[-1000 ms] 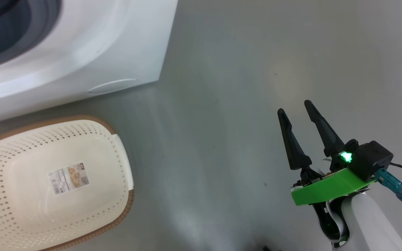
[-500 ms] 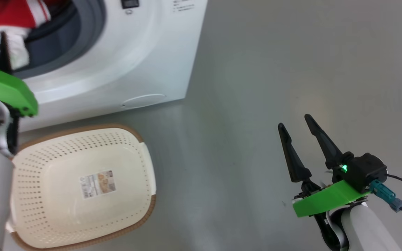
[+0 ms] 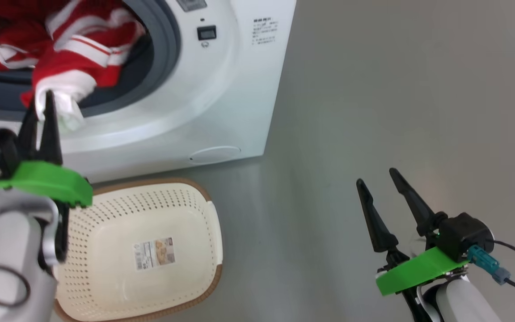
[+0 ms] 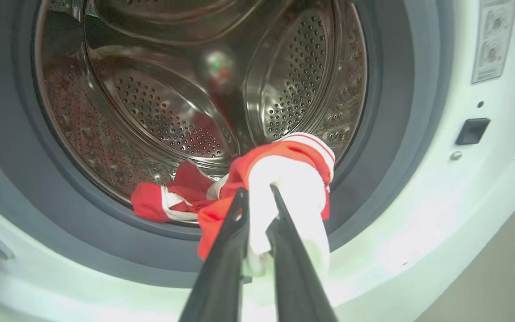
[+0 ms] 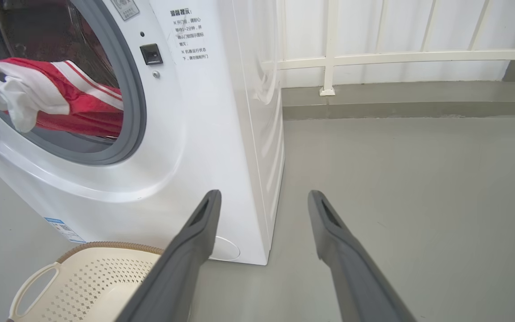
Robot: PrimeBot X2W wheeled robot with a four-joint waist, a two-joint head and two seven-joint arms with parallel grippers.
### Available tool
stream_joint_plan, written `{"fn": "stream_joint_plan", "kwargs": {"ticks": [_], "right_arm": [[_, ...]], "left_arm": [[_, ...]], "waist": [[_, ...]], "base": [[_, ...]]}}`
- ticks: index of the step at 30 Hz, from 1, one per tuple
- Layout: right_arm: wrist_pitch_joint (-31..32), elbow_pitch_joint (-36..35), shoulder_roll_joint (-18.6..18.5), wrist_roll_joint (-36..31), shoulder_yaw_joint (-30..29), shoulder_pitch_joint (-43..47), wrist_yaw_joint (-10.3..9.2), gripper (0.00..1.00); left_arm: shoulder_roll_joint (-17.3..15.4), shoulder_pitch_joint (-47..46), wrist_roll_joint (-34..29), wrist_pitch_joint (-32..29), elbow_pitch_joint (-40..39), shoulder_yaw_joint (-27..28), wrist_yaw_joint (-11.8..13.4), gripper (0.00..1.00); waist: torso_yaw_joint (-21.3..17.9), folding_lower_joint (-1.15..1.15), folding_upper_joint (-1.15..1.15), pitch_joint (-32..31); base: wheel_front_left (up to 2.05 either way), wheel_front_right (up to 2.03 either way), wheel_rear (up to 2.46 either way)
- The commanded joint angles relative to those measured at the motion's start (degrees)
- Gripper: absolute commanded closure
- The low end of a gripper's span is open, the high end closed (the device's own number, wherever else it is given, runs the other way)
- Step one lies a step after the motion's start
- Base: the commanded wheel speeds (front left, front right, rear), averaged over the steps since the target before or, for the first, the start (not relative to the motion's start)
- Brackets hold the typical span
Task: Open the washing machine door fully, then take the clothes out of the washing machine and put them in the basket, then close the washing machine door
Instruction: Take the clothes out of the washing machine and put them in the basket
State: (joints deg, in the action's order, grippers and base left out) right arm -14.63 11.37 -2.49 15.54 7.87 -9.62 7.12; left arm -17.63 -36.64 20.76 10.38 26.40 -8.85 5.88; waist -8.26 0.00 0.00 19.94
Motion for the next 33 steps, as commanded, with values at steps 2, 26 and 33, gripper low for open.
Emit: {"fn": "stream_joint_plan", "kwargs": {"ticks": [2,26,33], "right_arm": [[-0.37,-0.62,-0.39,-1.18,1.29,1.17,0.36,0.0],[2.22,-1.39,-0.39,-3.1,-0.55,7.15,0.36,0.0],[2.99,-2.44,-0.39,-3.04,-0.85,8.51,0.36,0.0]], "left_arm": [[-2.83,3.77,-0.42,-0.38,-7.19,2.13,2.12,1.0],[-2.9,25.59,-4.01,-2.03,-40.81,2.87,12.03,1.0],[-3.03,28.3,-4.42,-2.84,-44.32,2.71,13.09,1.0]], "waist": [[1.01,0.0,0.0,-3.03],[3.25,0.0,0.0,-13.95],[3.72,0.0,0.0,-15.6]], "base": [[0.0,0.0,0.0],[0.0,0.0,0.0],[0.0,0.0,0.0]]}}
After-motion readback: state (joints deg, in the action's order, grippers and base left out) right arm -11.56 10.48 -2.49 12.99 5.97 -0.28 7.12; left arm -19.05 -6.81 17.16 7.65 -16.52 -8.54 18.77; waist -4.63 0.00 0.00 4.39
